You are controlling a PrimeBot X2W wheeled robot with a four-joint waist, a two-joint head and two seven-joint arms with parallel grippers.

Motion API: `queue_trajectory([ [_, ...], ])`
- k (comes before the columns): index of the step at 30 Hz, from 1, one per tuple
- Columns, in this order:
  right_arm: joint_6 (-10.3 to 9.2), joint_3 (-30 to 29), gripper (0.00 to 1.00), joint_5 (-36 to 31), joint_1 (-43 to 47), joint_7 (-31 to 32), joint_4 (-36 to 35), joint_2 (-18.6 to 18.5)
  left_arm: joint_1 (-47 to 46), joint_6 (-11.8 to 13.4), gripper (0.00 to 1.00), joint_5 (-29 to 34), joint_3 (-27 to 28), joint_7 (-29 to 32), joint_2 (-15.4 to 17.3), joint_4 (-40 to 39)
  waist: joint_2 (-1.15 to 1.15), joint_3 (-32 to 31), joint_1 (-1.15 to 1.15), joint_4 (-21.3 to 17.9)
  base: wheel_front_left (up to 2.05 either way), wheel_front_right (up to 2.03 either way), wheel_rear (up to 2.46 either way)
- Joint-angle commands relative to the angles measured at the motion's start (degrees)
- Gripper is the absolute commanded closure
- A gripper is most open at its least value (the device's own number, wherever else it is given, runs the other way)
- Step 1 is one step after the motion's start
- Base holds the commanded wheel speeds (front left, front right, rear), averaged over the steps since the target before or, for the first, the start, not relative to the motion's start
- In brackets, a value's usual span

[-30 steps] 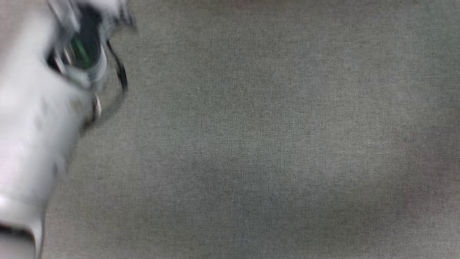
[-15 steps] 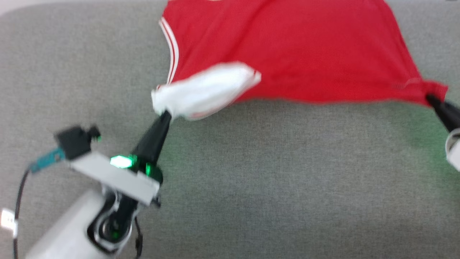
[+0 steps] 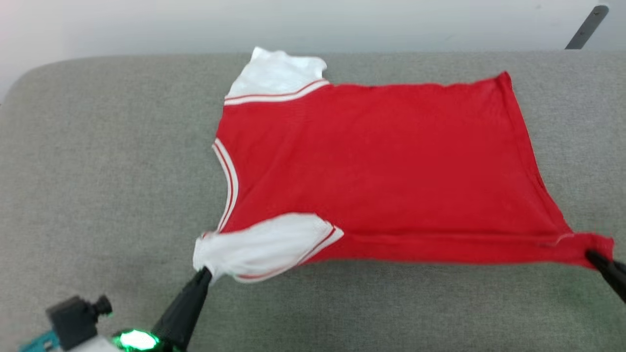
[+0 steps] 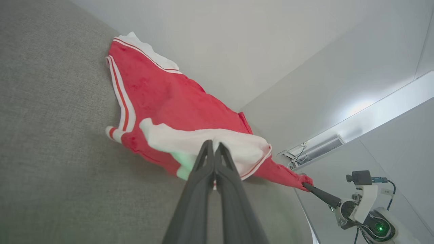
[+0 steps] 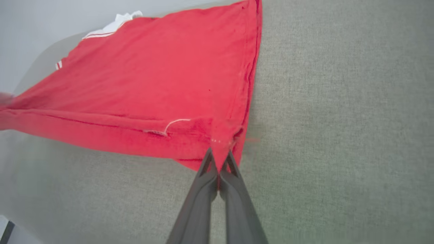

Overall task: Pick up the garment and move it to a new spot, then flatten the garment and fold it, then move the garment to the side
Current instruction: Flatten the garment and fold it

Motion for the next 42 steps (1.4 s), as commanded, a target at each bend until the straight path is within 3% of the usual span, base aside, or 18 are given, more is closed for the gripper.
queue_trajectory([
  [1, -0.04, -3.23, 1.0, -1.47, 2.73, 1.67, -2.55, 1.65, 1.7, 0.42, 1.0, 1.24, 0.81, 0.01, 0.12, -1.44, 0.0, 0.01, 0.0, -0.15, 0.0, 0.0, 0.0],
  [6, -0.04, -11.28, 1.0, -4.64, 7.44, 8.21, -11.01, 8.1, 4.35, 1.34, 1.0, 2.86, 1.78, 0.02, -0.59, -6.05, 0.0, 0.39, 0.0, 0.14, 0.0, 0.0, 0.0],
  [12, -0.04, -13.48, 1.0, -6.05, 3.19, 13.21, -11.68, 12.13, -1.33, 0.66, 1.0, 3.41, 0.22, 1.82, -1.95, -5.3, 0.0, 0.87, 0.0, 1.07, 0.0, 0.0, 0.0],
  [23, -0.04, -7.12, 1.0, -7.68, -18.68, 14.05, 2.05, 10.59, -24.32, -0.24, 1.0, -0.4, -1.27, 7.48, -6.08, 6.61, 0.0, 6.35, 0.0, 0.83, 0.0, 0.0, 0.0],
  [28, -0.04, -3.97, 1.0, -7.97, -24.95, 11.94, 9.63, 10.34, -31.69, -0.09, 1.0, -0.68, -3.46, 9.22, -6.95, 16.26, 0.0, 9.08, 0.0, 0.3, 0.0, 0.0, 0.0],
  [42, -0.04, 7.19, 1.0, -6.37, -31.46, 3.54, 23.97, 8.49, -37.86, -0.11, 1.0, 7.81, -10.77, 5.04, -9.35, 36.87, 0.0, 11.44, 0.0, 0.09, 0.0, 0.0, 0.0],
])
